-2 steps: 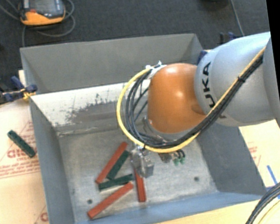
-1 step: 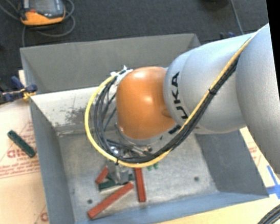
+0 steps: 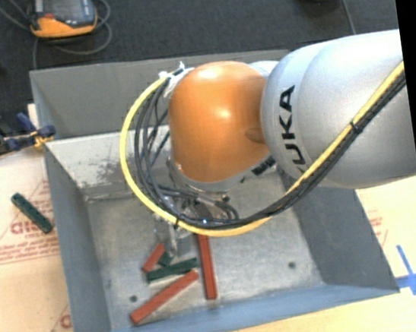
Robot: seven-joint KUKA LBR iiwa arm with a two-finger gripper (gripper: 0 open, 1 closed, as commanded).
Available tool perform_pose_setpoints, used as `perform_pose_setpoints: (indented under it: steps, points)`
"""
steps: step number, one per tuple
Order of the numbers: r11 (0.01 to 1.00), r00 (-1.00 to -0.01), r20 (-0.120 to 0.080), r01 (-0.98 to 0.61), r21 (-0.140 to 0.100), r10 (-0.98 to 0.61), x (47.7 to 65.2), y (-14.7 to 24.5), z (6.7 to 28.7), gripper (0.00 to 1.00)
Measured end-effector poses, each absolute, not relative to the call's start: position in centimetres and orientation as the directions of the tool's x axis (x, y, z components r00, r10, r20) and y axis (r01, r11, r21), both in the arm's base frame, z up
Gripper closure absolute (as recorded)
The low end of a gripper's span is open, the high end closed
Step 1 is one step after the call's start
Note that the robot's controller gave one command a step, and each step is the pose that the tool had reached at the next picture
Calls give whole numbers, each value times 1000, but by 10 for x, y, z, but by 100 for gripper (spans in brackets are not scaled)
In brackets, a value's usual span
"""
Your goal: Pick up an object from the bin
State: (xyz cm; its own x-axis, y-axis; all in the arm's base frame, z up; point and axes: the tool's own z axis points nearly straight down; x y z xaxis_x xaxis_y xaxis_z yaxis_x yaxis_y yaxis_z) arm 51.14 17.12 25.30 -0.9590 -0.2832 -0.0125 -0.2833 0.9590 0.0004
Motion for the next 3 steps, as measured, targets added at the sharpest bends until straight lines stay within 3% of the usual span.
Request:
perform_pose_setpoints:
  steps: [1,2,3]
  points:
    - [948,-948,2,-318,1,-318,530,213,171,100]
    - [935,-935,-7,-355,-1,-355,542,210,176,100]
    - [920,-920,-7,-393,-1,-393,563,222,165,100]
